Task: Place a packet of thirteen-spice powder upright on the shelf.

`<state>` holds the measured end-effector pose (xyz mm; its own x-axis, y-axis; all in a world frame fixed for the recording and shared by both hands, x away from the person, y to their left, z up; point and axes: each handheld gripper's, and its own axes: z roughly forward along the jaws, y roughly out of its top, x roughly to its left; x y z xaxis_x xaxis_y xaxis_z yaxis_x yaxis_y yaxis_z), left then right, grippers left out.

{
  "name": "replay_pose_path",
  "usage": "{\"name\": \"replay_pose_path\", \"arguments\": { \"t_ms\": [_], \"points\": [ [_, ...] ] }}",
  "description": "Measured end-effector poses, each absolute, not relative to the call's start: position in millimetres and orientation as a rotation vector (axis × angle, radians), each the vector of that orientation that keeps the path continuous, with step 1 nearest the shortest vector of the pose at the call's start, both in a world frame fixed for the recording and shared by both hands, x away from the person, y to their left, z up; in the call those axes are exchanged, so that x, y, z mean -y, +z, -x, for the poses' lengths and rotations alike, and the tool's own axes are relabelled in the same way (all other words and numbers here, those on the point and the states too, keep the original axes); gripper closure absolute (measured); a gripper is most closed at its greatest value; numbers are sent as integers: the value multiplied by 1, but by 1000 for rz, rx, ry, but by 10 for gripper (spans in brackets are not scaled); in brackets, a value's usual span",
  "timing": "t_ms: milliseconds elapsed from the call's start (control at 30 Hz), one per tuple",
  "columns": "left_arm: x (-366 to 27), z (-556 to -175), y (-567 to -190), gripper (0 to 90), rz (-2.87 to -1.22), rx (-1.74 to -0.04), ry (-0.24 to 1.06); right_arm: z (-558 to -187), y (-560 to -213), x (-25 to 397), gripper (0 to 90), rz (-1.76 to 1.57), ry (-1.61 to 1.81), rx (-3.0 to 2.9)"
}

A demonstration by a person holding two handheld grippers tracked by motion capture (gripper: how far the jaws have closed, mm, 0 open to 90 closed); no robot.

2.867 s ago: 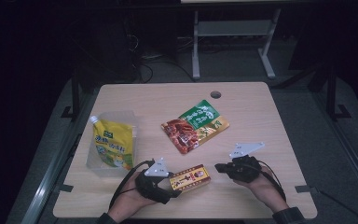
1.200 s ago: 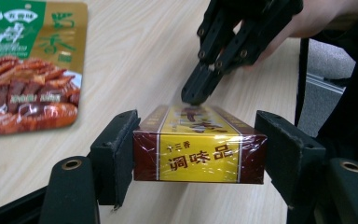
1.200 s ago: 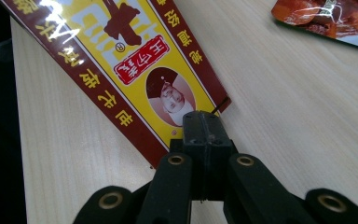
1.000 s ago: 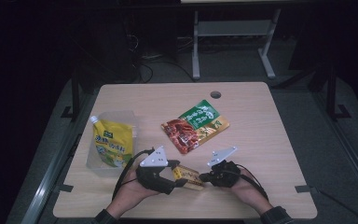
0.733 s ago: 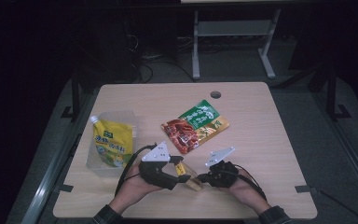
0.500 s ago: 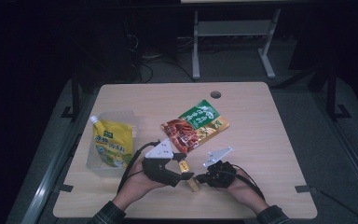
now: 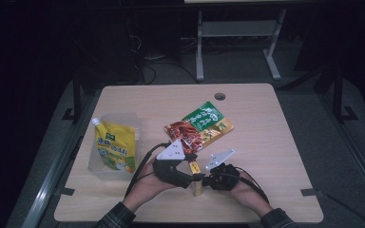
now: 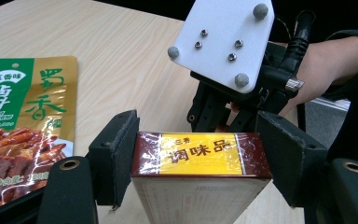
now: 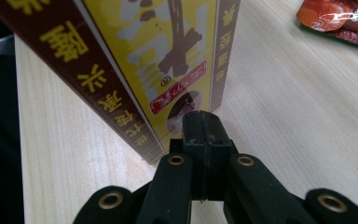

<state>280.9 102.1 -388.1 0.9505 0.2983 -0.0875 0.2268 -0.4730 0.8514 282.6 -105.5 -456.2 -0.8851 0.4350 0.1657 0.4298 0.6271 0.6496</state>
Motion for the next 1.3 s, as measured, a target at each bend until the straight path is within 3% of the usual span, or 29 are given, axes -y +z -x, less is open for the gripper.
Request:
{"name": "replay_pose_path", "arguments": {
  "t_ms": [800,1300],
  "points": [
    [-110,-276,-374,244,-2038,-366,87,-272,-446,136,892,-856,1174,-2758],
    [-160,-255,-373,236,-2036,-451,141,-242,-453,120,899,-765,1133,-2880]
  ]
}}
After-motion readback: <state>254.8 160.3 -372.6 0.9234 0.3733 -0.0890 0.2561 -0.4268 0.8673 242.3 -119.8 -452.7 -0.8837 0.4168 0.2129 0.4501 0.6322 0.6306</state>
